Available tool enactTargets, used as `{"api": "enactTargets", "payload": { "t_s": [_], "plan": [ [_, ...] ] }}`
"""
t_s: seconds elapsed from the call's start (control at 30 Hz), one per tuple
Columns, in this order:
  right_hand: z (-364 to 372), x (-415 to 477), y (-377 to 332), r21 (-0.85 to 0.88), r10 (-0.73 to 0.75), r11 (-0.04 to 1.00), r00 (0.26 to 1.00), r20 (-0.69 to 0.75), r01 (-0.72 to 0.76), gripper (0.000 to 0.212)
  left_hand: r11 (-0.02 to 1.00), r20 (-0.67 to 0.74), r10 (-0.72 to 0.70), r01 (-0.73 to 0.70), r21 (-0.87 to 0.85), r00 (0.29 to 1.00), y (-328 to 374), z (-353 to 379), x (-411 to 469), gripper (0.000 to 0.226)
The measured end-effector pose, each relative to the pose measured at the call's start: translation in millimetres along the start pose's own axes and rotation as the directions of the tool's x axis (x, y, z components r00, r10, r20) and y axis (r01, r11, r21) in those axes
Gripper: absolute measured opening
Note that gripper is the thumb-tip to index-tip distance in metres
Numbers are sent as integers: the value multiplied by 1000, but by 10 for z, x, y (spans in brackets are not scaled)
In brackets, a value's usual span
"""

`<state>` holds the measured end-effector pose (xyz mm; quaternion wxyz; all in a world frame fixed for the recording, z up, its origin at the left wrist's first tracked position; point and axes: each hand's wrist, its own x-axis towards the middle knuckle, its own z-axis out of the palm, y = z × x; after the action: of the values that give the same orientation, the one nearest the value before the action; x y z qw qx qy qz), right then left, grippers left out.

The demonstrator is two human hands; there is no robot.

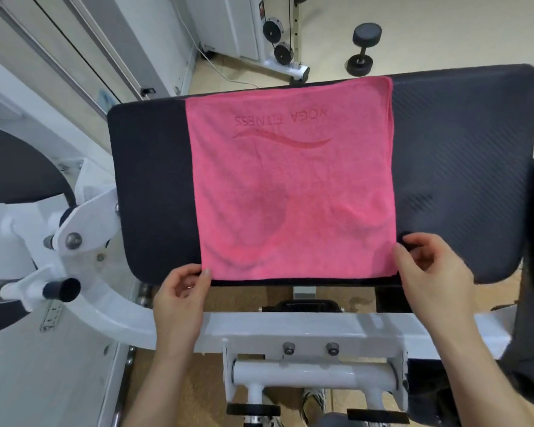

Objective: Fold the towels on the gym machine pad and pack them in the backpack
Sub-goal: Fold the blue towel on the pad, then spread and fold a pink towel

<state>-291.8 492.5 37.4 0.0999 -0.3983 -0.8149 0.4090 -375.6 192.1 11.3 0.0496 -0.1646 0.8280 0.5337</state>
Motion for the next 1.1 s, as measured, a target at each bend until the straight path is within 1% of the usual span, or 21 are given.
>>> {"api": "enactTargets", "payload": {
  "t_s": [0.07,0.13,0.2,0.27,0.33,0.4,0.43,0.5,0.57,0.63,0.7,0.73,0.77,0.8,0.83,0.87,0.9,0.93,1.0,1.03,1.1],
  "plan": [
    [-11,-9,37,15,35,999,998,48,-36,8,992,43,-60,64,-106,997,-22,20,-30,8],
    [-49,-18,37,66,65,995,990,129,-74,6,979,102,-113,129,-159,988,-47,50,-30,12],
    [-85,-30,19,148,115,977,964,239,-153,7,960,133,-164,189,-208,978,-76,73,-26,16],
    [-102,-42,-1,209,156,951,936,314,-229,11,943,128,-189,216,-253,974,-93,72,-9,17],
    [-94,-43,22,175,147,961,932,331,-214,14,941,108,-183,206,-270,977,-89,62,6,17],
    [-81,-46,50,78,128,984,940,317,-161,17,957,56,-152,161,-240,987,-70,60,6,14],
    [-72,-45,67,69,127,985,941,312,-156,19,967,12,-130,129,-218,991,-56,63,1,12],
    [-54,-55,111,126,137,975,940,313,-184,23,980,-76,-87,71,-185,993,-33,68,-18,10],
    [-42,-59,181,256,148,939,940,308,-231,25,984,-114,-68,47,-174,991,-42,66,-19,10],
    [-55,-77,217,398,179,867,933,312,-299,23,982,-122,-64,41,-185,990,-70,55,3,12],
    [-73,-72,244,528,211,760,911,354,-380,21,973,-89,-47,26,-227,995,-89,47,12,15],
    [-75,-70,256,568,208,721,906,369,-397,25,976,-48,-11,0,-220,999,-102,40,8,15],
    [-71,-73,285,570,166,744,922,350,-350,29,980,5,48,-46,-192,999,-115,25,2,15],
    [-65,-70,327,511,76,830,954,290,-222,31,983,63,113,-102,-153,992,-140,-3,3,17],
    [-59,-60,368,382,-73,924,973,217,-16,29,981,124,169,-154,-120,978,-162,-41,12,21],
    [-56,-60,378,220,-241,955,953,186,198,27,977,183,208,-196,-83,961,-186,-89,36,25],
    [-53,-57,395,104,-379,925,905,193,365,24,971,229,237,-236,-31,944,-204,-138,71,29],
    [-56,-53,399,49,-475,878,852,221,477,23,958,266,263,-283,42,927,-218,-185,108,31],
    [-79,-23,416,-12,-568,801,767,297,598,20,906,325,306,-379,190,895,-234,-247,144,37],
    [-86,-6,427,-59,-588,768,739,330,637,27,865,343,342,-436,250,875,-240,-257,149,41],
    [-87,64,494,-169,-618,686,689,379,708,45,724,376,466,-589,358,801,-260,-248,167,43]
  ]
}}
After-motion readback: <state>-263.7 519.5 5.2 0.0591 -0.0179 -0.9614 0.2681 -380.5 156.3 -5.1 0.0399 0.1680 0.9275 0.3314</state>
